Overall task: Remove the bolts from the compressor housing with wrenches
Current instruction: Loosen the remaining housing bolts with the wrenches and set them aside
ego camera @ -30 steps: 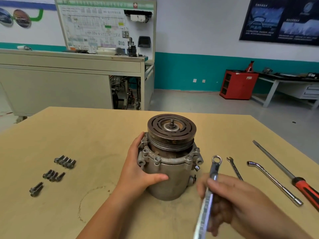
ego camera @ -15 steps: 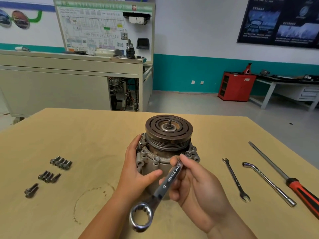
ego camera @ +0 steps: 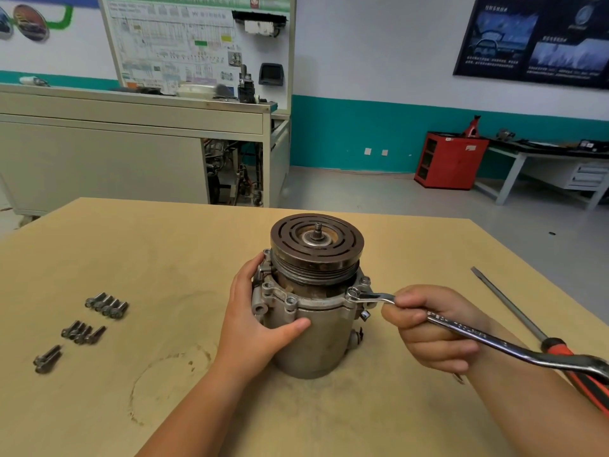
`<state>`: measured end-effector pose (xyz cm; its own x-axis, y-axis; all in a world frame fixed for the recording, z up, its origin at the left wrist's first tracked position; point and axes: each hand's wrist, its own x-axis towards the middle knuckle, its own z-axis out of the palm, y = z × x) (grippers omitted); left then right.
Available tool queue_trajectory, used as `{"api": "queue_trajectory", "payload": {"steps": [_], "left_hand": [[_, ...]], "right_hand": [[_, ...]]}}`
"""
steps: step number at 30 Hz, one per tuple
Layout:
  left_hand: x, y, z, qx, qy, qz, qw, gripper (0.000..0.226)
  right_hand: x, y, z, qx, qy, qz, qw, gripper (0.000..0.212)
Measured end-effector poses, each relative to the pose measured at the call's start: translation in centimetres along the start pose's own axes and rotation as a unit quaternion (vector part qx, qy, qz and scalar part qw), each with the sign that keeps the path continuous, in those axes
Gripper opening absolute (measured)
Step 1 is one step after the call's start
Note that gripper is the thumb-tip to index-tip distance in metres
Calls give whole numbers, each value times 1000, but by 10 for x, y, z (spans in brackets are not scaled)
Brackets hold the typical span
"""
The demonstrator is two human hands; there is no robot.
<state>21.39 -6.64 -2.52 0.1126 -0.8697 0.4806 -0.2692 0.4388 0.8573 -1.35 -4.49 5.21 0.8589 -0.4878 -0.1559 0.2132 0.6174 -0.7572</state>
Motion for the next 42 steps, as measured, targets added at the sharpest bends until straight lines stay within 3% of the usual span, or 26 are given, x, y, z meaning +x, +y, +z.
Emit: {"api": "queue_trajectory", "payload": {"steps": [6, 9, 13, 17, 22, 32, 36, 38, 42], "left_hand": [[-1, 0, -3, -12, -14, 0, 1000, 94], [-1, -1, -2, -13, -18, 4, 1000, 95], [-1, -3, -3, -10, -22, 7, 1000, 99], [0, -7, -5, -5, -30, 9, 999, 102], [2, -9, -5, -19, -33, 15, 999, 100], [1, -6, -2, -47, -19, 0, 999, 93], [1, -10, -7, -20, -36, 26, 999, 97], [1, -10, -8, -20, -45, 29, 998, 96], [1, -7, -8, -24, -47, 16, 998, 94]], "right_hand": [[-17, 10, 28, 33, -92, -119, 988, 33], [-12, 34, 47, -94, 59, -164, 980, 29], [13, 46, 66, -117, 202, -168, 958, 24], [34, 48, 68, -98, 228, -199, 948, 34], [44, 44, 66, -65, 242, -243, 937, 29], [54, 42, 62, 18, 212, -248, 945, 32], [46, 37, 55, 31, 203, -203, 957, 40], [32, 29, 42, 38, 160, -147, 975, 47], [14, 12, 13, 9, 36, -47, 998, 33]]}}
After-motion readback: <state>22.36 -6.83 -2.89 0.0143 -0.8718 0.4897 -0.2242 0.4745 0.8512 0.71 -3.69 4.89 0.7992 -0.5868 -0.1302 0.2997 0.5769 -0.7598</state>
